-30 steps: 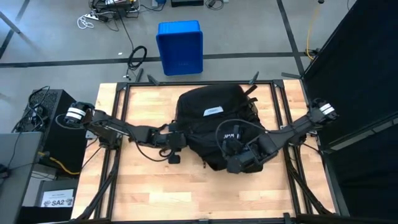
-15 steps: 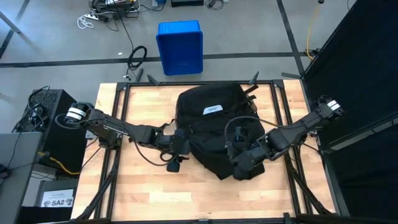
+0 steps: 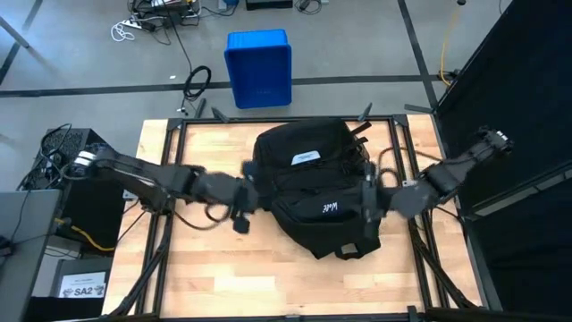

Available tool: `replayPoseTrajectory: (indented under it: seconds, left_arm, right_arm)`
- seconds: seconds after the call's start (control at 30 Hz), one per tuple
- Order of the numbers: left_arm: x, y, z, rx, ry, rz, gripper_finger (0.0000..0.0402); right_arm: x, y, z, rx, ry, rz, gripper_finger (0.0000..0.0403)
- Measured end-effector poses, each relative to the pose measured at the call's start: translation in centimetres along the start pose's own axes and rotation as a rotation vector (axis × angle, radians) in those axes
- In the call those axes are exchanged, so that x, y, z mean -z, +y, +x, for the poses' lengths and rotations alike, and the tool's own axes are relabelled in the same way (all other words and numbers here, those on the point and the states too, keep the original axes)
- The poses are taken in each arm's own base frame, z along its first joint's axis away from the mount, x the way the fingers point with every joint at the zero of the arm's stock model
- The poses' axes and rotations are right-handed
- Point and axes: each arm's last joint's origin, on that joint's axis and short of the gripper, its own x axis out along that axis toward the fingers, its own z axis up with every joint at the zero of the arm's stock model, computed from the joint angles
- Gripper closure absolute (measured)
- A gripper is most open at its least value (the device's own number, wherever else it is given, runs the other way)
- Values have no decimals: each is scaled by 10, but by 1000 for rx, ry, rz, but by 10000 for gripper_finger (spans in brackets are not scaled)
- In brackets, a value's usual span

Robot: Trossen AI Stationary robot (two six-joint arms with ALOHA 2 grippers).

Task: Unpack backpack
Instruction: Return to Home Position

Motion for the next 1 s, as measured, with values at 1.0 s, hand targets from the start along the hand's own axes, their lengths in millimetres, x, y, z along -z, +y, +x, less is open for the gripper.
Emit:
replayPoseTrajectory:
  seconds: [1.0]
  left_arm:
    - [220, 8, -65, -231, -545, -470, 401]
  right_arm:
    - [206, -45, -18, -5, -385, 317, 403]
